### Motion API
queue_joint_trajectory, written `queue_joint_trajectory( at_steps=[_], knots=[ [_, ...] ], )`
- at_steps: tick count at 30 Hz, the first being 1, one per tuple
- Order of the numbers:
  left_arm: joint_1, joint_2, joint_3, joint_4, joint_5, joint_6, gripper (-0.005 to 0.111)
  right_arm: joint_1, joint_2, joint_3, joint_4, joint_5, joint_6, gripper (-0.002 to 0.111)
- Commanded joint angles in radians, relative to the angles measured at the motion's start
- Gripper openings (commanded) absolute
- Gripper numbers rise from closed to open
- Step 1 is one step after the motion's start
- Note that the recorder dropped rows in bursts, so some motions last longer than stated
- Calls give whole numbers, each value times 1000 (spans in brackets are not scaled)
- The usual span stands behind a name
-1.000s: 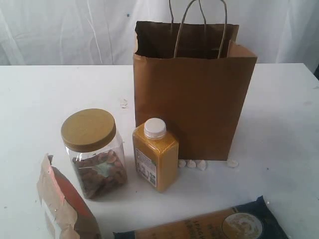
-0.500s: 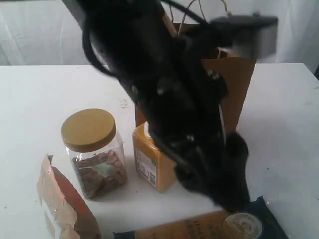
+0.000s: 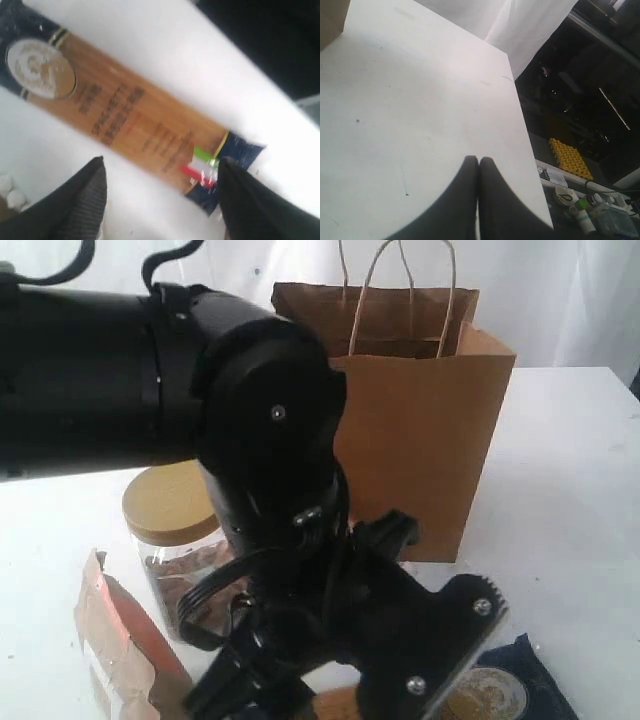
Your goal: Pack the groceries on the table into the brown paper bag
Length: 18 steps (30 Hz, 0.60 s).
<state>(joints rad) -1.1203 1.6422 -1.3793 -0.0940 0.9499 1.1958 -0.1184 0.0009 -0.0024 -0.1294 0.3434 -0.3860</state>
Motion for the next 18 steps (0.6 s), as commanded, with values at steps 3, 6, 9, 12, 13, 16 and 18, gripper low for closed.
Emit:
queue_joint_trajectory(
  at_steps=[3, 6, 9, 12, 13, 16, 18],
  knots=[
    [-6, -4, 8, 346, -40, 13, 66, -1, -1, 2, 0, -8, 4, 0],
    [-6, 23, 8, 384, -282, 13, 66, -1, -1, 2, 0, -8, 4, 0],
    [-6, 60, 8, 384, -409, -69, 66, -1, -1, 2, 0, -8, 4, 0],
    [11, 91, 8, 407, -360, -283, 66, -1, -1, 2, 0, -8, 4, 0],
    [16, 92, 8, 418, -332, -355, 66, -1, -1, 2, 0, -8, 4, 0],
    [21, 92, 8, 418, -305, -461, 66, -1, -1, 2, 0, -8, 4, 0],
    [21, 92, 8, 416, -314, -460, 66, -1, -1, 2, 0, -8, 4, 0]
  ],
)
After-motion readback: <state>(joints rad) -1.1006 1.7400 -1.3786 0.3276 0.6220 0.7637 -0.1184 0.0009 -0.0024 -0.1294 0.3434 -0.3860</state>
